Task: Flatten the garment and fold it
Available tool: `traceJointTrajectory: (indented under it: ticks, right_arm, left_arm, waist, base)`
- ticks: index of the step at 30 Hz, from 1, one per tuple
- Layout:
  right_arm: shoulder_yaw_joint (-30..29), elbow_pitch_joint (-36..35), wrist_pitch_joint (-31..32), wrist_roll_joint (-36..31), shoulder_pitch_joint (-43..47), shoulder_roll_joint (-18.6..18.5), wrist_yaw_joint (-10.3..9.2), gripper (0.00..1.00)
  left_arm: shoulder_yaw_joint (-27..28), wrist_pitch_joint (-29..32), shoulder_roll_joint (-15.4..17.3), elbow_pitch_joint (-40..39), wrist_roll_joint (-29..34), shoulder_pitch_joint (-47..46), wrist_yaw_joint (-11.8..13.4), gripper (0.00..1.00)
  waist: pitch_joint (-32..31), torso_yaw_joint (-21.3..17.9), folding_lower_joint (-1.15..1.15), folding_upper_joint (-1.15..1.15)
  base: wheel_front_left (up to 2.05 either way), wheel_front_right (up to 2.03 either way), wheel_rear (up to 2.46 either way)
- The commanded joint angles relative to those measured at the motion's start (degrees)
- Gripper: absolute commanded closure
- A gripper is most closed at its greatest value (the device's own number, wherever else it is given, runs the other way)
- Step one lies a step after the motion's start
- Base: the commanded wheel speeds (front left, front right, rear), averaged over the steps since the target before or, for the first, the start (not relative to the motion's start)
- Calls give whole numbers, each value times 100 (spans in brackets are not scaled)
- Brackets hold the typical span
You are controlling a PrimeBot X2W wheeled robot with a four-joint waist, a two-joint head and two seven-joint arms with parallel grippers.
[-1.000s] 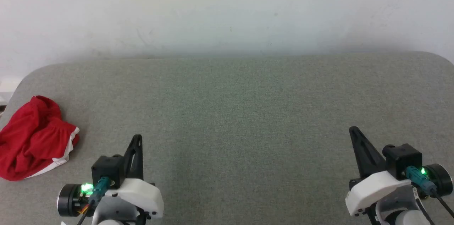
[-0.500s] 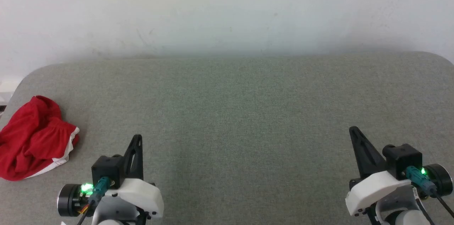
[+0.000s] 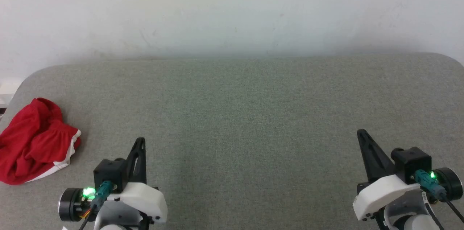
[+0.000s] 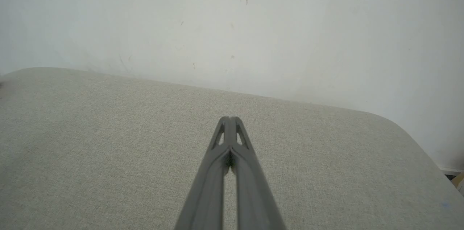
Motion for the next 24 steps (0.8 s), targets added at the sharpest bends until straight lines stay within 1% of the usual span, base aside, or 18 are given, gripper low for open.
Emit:
traceJointTrajectory:
  ticks: [1,3,4,24]
  right_arm:
    - [-1,-35,3,-43,-84,24,-12,100]
    - [-1,-35,3,-43,-84,24,-12,100]
    - [-1,0,0,0,0,0,0,0]
    - [-55,31,-192,96,39,-1,-1,0]
  left_arm:
    - [25,1,-14,-31,38,-75,-10,100]
    - [25,1,-14,-31,38,-75,-10,100]
    - [0,0,0,0,0,0,0,0]
    - [-117,-193,-1,60,-113,29,104,0]
  waist:
    - [0,0,0,0]
    - [0,0,0,0]
    - [0,0,0,0]
    - [9,-4,0,0]
  base:
    - [0,0,0]
    - [0,0,0]
    - [0,0,0]
    - [0,0,0]
